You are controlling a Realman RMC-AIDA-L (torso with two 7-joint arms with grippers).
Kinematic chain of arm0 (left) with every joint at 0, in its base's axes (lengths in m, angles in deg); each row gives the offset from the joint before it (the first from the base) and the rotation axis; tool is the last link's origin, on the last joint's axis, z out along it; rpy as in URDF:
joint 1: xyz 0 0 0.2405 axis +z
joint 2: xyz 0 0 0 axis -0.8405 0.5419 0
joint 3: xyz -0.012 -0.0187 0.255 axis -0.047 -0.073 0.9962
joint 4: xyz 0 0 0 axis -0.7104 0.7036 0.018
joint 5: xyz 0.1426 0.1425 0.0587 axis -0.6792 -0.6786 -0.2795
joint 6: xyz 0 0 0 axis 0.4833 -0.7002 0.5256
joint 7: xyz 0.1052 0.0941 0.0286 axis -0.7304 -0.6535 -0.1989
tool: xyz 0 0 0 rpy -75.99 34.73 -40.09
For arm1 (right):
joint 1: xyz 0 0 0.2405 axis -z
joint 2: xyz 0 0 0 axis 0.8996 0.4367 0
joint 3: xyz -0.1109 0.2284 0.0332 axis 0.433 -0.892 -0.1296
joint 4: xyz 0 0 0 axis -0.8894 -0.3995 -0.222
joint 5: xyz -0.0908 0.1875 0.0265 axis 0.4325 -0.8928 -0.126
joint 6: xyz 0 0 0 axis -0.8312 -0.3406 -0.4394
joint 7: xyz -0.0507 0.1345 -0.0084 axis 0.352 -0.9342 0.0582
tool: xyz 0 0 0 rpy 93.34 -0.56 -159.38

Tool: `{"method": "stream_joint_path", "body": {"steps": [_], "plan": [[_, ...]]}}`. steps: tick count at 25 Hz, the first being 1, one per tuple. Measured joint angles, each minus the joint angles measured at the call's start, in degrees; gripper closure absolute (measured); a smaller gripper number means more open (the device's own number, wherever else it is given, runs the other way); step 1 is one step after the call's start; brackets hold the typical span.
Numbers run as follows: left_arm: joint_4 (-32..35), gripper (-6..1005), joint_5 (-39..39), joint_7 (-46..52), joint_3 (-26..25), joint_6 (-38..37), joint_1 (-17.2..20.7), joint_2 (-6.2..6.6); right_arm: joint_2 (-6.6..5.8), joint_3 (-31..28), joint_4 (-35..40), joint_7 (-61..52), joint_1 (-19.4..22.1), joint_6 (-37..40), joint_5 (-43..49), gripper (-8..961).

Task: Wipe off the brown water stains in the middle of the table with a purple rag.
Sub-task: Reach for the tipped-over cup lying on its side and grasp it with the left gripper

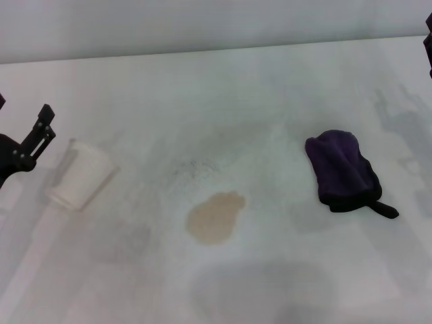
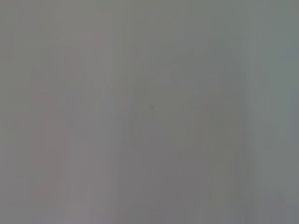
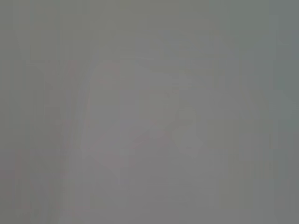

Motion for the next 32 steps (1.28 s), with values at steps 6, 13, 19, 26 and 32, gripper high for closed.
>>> {"method": "stream_joint_path", "body": {"steps": [6, 13, 19, 26, 32], "plan": [[0.1, 166, 0.5, 3.3, 0.2, 1.1, -0.2, 0.36, 0.0, 0.0, 0.0, 0.0, -0.2, 0.0, 0.0, 456], [5.1, 167, -1.8, 15.0, 0.7, 6.3, -0.2, 1.17, 0.0, 0.0, 0.1, 0.2, -0.2, 0.0, 0.0, 456], [20.9, 168, -15.8, 34.8, 0.7, 15.9, 2.7, 1.89, 0.0, 0.4, 0.3, 0.0, -0.3, 0.0, 0.0, 457], [38.5, 167, -36.2, 64.3, 0.5, 18.2, 4.9, 4.84, 0.0, 1.5, 0.2, 0.1, -0.7, 0.0, 0.0, 457], [51.9, 167, -50.1, 80.5, 0.2, 14.2, 5.9, 7.15, 0.0, 1.5, 0.1, 0.0, -0.7, 0.6, 0.0, 457]]}}
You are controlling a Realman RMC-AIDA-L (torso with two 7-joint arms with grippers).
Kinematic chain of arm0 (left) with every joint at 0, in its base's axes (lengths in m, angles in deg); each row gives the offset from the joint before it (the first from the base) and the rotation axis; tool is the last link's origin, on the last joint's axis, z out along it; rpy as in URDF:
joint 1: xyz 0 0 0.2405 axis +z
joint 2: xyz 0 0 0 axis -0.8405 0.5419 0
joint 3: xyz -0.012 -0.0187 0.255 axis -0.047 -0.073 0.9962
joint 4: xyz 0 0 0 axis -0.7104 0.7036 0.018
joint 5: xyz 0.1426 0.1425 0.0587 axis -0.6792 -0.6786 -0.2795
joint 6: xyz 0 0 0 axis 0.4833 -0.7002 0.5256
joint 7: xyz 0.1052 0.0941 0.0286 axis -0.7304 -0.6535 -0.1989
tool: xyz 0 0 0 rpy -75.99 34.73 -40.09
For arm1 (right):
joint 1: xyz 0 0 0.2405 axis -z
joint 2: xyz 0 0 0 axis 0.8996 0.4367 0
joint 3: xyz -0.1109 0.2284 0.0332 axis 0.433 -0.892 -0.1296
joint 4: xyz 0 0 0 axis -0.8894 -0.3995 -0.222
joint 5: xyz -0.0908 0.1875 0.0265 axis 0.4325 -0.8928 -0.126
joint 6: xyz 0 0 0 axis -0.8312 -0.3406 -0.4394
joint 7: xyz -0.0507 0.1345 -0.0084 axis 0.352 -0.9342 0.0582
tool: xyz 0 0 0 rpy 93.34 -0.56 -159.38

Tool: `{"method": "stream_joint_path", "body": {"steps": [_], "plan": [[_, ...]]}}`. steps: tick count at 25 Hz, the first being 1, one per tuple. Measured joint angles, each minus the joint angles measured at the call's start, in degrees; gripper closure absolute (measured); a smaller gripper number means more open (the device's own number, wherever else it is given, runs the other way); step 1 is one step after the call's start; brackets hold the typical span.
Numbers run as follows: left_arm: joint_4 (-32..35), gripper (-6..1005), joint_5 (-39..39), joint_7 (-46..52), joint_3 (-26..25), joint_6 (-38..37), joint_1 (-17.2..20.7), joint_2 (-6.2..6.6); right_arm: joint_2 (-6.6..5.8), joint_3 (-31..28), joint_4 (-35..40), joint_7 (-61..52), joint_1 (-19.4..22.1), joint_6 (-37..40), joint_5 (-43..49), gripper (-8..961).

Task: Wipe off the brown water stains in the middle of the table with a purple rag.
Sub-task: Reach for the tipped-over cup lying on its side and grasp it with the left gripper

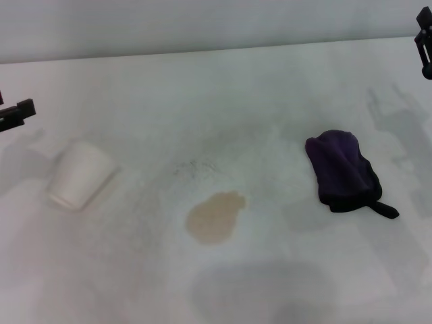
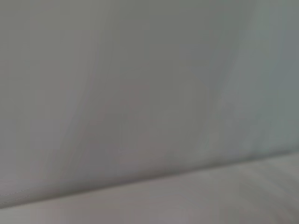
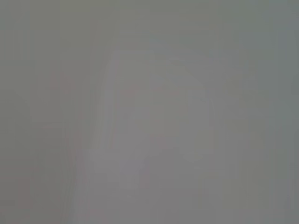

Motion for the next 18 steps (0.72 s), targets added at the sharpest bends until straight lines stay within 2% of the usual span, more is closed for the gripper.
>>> {"method": "stream_joint_path", "body": {"steps": [1, 2, 6, 9, 12, 18], "plan": [[4.4, 166, -5.4, 7.0, 0.0, -4.7, -1.1, 2.04, 0.0, 0.0, 0.0, 0.0, 0.0, 0.0, 0.0, 457], [4.9, 166, -6.2, 8.0, 0.0, -5.5, -1.3, 2.35, 0.0, -0.1, 0.0, 0.0, 0.0, 0.1, 0.0, 457], [10.1, 165, -16.0, 17.3, -0.1, -11.7, -4.4, 5.14, 0.0, -0.2, 0.0, 0.0, 0.0, 0.1, -0.1, 457], [12.3, 166, -24.1, 21.6, -0.1, -15.8, -7.4, 5.65, 0.0, -0.2, 0.0, 0.0, 0.1, 0.1, -0.2, 457], [13.0, 168, -32.8, 25.6, -0.1, -18.2, -10.4, 5.23, 0.0, -0.2, 0.1, 0.0, 0.2, 0.3, -0.2, 457], [13.0, 166, -36.9, 28.5, 0.2, -18.0, -12.5, 4.44, 0.0, -0.3, 0.1, 0.0, 0.3, 0.4, -0.3, 457]]}}
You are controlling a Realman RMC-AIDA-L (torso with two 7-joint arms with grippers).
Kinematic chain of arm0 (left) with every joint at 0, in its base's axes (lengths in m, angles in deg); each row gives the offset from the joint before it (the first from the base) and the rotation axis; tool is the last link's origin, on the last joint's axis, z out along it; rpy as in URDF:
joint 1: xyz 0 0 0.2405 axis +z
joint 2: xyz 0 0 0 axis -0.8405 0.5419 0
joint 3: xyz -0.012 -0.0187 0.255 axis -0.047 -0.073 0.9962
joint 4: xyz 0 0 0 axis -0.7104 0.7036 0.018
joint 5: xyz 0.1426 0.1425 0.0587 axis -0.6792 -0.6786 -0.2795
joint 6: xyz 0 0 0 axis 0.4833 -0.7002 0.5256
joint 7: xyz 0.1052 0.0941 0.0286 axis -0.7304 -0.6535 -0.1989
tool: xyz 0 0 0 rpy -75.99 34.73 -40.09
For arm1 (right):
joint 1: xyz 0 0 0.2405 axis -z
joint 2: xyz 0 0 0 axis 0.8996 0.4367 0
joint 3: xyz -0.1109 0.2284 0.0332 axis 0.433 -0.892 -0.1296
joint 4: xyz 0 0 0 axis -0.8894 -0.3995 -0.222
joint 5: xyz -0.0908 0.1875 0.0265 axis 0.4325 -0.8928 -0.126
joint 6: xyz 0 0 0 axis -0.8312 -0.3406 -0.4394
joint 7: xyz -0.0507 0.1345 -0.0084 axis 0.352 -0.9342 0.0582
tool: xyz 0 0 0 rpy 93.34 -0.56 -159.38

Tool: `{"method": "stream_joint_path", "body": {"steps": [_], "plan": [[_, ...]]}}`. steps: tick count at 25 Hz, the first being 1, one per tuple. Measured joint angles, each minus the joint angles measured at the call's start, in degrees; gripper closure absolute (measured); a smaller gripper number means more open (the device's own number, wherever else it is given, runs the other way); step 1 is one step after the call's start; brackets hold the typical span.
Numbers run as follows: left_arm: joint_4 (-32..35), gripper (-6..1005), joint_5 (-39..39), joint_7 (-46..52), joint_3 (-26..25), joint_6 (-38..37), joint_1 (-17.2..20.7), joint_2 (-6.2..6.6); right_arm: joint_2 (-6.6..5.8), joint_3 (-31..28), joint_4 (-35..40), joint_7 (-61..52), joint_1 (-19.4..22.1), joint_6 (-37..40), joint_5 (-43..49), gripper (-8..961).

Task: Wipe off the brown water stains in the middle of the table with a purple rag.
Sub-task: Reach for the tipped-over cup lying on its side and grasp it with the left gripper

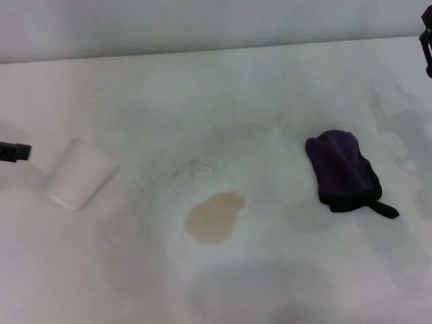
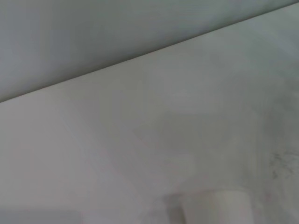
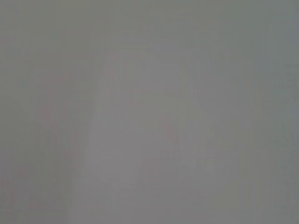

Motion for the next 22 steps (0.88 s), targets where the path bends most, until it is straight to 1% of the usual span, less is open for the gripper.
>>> {"method": "stream_joint_path", "body": {"steps": [1, 2, 3, 4, 7, 11, 16, 22], "plan": [[-0.1, 166, -0.2, -0.2, 0.2, 0.0, -0.2, -0.33, 0.0, 0.0, 0.0, 0.0, 0.0, 0.0, 0.0, 457], [-0.1, 166, -0.2, -0.2, 0.2, 0.0, -0.2, -0.33, 0.0, 0.0, 0.0, 0.0, 0.1, 0.0, 0.0, 457], [-0.5, 165, -0.6, -0.8, 0.3, 0.1, -0.4, -0.93, 0.0, 0.0, 0.0, 0.0, 0.1, 0.0, 0.0, 457], [-1.8, 165, -1.5, -2.0, 0.3, 0.3, -1.0, -1.97, 0.0, 0.0, 0.0, 0.0, 0.1, 0.0, -0.1, 457], [-4.9, 166, -3.5, -3.1, 0.3, 1.2, -2.4, -3.22, 0.0, 0.0, 0.1, 0.0, 0.1, 0.0, 0.0, 457], [-7.1, 167, -6.1, -3.3, 0.3, 3.4, -3.1, -4.44, 0.0, 0.0, 0.3, 0.0, 0.2, 0.0, 0.1, 457], [-7.7, 168, -7.2, -3.8, 0.4, 4.9, -3.1, -5.4, 0.0, 0.0, 0.3, 0.0, 0.3, -0.1, 0.1, 457], [-8.7, 167, -7.8, -6.6, 1.0, 5.9, -4.1, -7.44, 0.0, 0.0, 0.0, 0.0, 0.0, -0.5, 0.0, 457]]}}
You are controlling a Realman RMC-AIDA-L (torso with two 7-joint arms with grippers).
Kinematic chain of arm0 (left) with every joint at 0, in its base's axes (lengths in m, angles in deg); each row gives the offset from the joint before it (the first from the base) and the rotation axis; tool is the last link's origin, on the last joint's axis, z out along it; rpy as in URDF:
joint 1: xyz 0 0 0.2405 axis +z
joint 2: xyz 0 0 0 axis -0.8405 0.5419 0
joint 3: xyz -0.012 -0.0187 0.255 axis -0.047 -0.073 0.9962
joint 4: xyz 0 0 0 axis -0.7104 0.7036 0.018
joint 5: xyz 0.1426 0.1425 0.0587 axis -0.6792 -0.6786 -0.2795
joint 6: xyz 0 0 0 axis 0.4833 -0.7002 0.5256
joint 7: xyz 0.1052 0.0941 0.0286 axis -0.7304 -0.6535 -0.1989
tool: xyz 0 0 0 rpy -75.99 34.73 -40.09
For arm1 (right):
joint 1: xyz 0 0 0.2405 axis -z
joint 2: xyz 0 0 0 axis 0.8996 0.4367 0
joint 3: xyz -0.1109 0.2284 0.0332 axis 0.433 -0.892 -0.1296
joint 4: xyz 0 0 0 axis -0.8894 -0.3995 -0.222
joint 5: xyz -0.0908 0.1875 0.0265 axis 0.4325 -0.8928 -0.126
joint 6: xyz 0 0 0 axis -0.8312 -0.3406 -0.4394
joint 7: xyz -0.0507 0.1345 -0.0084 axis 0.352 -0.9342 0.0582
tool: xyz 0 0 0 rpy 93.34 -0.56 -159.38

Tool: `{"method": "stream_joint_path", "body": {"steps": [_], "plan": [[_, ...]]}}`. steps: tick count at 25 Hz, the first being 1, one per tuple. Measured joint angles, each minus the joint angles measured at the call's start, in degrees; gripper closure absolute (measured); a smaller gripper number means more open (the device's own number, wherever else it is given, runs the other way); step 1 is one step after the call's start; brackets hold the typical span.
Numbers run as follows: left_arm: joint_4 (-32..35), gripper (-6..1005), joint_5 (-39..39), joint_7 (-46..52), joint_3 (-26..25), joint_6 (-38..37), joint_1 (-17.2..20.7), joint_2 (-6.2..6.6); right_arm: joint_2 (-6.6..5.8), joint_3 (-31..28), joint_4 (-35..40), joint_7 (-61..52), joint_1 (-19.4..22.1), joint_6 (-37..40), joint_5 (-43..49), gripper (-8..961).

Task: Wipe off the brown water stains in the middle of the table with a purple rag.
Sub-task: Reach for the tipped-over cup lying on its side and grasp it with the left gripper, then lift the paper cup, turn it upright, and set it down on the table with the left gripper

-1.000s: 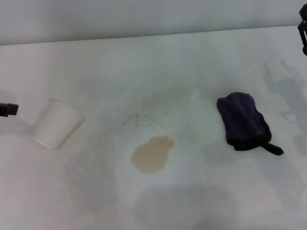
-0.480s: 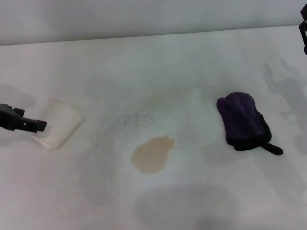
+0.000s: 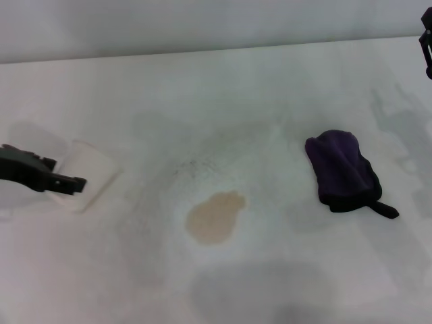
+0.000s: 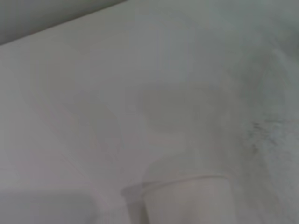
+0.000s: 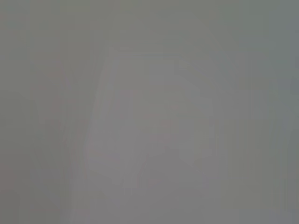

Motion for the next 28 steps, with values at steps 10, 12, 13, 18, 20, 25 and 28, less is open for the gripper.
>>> {"method": "stream_joint_path", "body": {"steps": [10, 12, 13, 18, 20, 25, 28], "plan": [[-5.9, 166, -2.0, -1.0, 2.3, 5.4, -2.3, -0.87, 0.02, 0.0, -0.1, 0.0, -0.4, -0.1, -0.1, 458], [-6.2, 166, -2.1, -1.0, 2.4, 6.7, -2.3, -0.92, 0.07, 0.0, -0.1, 0.0, -0.4, -0.1, -0.1, 458], [-6.3, 166, -2.2, -1.1, 2.4, 7.1, -2.3, -0.93, 0.09, 0.0, -0.1, 0.0, -0.4, -0.1, -0.1, 458], [-6.6, 165, -2.2, -2.6, 3.4, 10.3, -2.4, -1.05, 0.09, 0.0, -0.1, 0.0, -0.4, -0.4, -0.2, 458], [-6.7, 165, -2.2, -3.9, 3.6, 11.1, -2.6, -1.25, 0.09, 0.0, -0.1, 0.0, -0.5, -0.4, -0.2, 458], [-8.2, 165, -2.2, -6.2, 3.7, 12.6, -3.7, -1.65, 0.09, 0.0, -0.1, 0.0, -0.5, -0.5, -0.2, 458], [-8.9, 167, -2.2, -7.0, 3.7, 13.6, -4.1, -1.72, 0.09, 0.0, -0.1, 0.0, -0.7, -0.6, -0.2, 458]]}}
